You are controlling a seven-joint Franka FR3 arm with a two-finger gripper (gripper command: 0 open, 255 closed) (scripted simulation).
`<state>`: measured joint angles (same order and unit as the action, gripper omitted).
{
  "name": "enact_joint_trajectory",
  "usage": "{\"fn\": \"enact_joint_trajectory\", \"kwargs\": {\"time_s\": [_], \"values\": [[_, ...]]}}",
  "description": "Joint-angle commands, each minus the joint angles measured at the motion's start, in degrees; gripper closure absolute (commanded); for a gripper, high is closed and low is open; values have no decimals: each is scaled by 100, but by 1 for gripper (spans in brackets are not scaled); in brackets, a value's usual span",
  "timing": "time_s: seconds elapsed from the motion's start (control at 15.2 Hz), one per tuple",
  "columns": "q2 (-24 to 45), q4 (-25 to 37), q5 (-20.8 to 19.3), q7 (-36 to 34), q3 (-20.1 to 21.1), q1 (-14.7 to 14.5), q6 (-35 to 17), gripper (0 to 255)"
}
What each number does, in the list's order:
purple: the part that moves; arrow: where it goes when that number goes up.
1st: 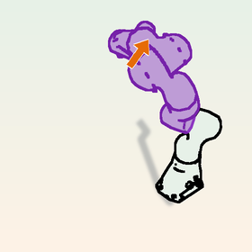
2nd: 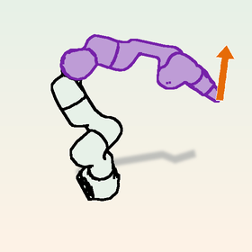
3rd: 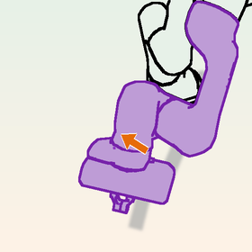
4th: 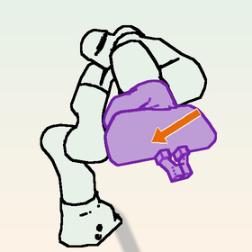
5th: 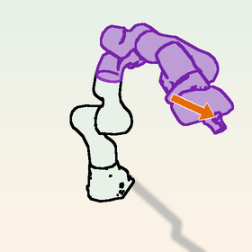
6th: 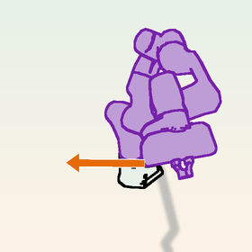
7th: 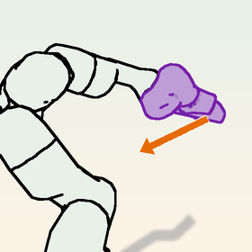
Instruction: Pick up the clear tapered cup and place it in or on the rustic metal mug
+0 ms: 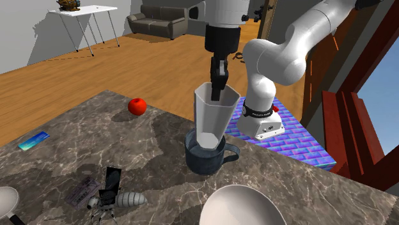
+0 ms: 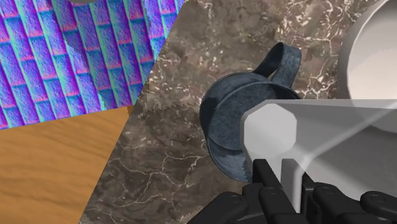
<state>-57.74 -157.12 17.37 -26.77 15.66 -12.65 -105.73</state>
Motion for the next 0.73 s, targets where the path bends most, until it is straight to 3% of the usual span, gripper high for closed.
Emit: {"fn": "enact_joint_trajectory", "kwargs": {"time_s": [0.0, 0.33, 0.4, 0.66], "values": [[8, -22, 10, 1, 10, -3, -36, 255], [8, -22, 10, 1, 10, -3, -36, 255], [8, -21, 9, 1, 9, -3, -36, 0], [8, -21, 9, 1, 9, -2, -35, 0]]}}
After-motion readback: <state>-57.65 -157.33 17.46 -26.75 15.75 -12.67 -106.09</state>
